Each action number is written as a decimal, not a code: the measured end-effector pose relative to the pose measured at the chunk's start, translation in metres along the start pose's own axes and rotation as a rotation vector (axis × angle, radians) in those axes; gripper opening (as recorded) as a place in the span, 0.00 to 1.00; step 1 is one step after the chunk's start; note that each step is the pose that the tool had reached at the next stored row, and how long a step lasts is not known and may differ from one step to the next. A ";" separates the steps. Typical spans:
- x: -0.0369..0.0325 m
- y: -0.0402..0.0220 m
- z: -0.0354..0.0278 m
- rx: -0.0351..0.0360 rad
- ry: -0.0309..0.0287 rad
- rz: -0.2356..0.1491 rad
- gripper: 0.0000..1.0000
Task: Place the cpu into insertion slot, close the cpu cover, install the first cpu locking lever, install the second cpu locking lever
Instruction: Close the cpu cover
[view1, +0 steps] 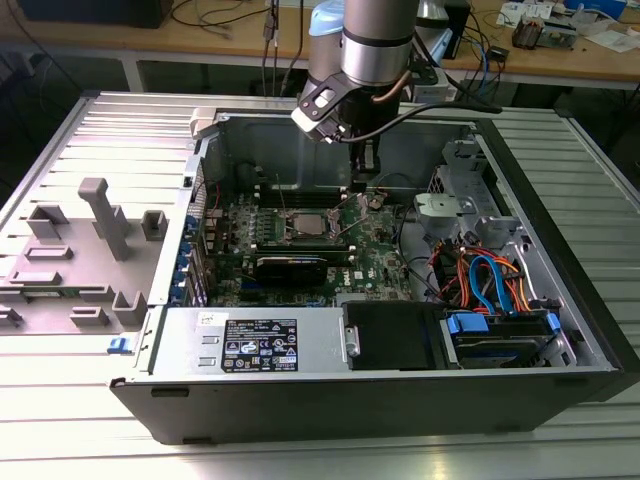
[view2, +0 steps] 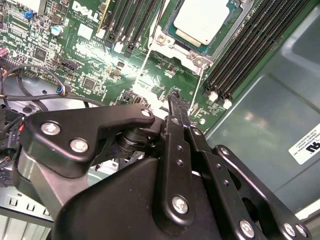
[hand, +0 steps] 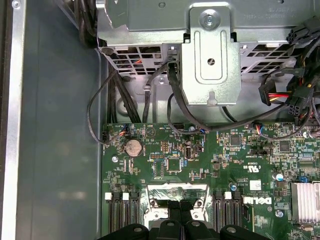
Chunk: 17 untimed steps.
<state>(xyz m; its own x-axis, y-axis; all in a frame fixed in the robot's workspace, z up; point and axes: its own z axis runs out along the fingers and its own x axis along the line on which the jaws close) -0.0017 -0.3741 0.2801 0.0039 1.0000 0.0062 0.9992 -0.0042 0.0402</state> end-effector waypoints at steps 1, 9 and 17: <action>0.0000 0.0001 0.0000 0.0000 0.0000 0.000 0.11; 0.0000 0.0064 0.0003 0.0000 0.0000 0.000 0.11; 0.0000 0.0091 0.0004 0.0000 0.0000 0.000 0.11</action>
<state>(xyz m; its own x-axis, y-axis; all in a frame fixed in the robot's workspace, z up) 0.0074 -0.3741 0.2801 0.0040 1.0000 0.0062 0.9992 -0.0042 0.0402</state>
